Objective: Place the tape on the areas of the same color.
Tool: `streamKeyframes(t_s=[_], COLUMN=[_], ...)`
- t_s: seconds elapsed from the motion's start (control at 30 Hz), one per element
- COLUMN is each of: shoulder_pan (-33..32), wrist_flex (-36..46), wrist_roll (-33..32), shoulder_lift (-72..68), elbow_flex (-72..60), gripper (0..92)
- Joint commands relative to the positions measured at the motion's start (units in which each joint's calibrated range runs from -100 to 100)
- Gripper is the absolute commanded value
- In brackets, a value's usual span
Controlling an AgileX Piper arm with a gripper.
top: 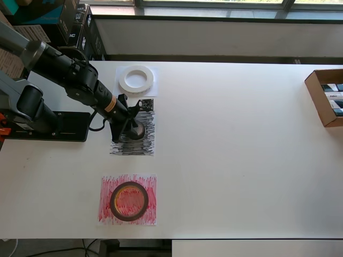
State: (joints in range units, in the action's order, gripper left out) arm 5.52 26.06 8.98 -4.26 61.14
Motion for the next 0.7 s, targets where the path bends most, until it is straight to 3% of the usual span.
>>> streamKeyframes(t_s=[0.0,0.3,0.67], shoulder_pan=[-0.7,-2.1,-2.8], wrist_flex=[0.0,0.6,0.9], wrist_roll=[-0.2,-0.3,-0.2], shoulder_lift=[0.8,12.4,15.0], elbow_flex=[-1.5,-3.8,-10.5], gripper=[37.1,36.9,36.8])
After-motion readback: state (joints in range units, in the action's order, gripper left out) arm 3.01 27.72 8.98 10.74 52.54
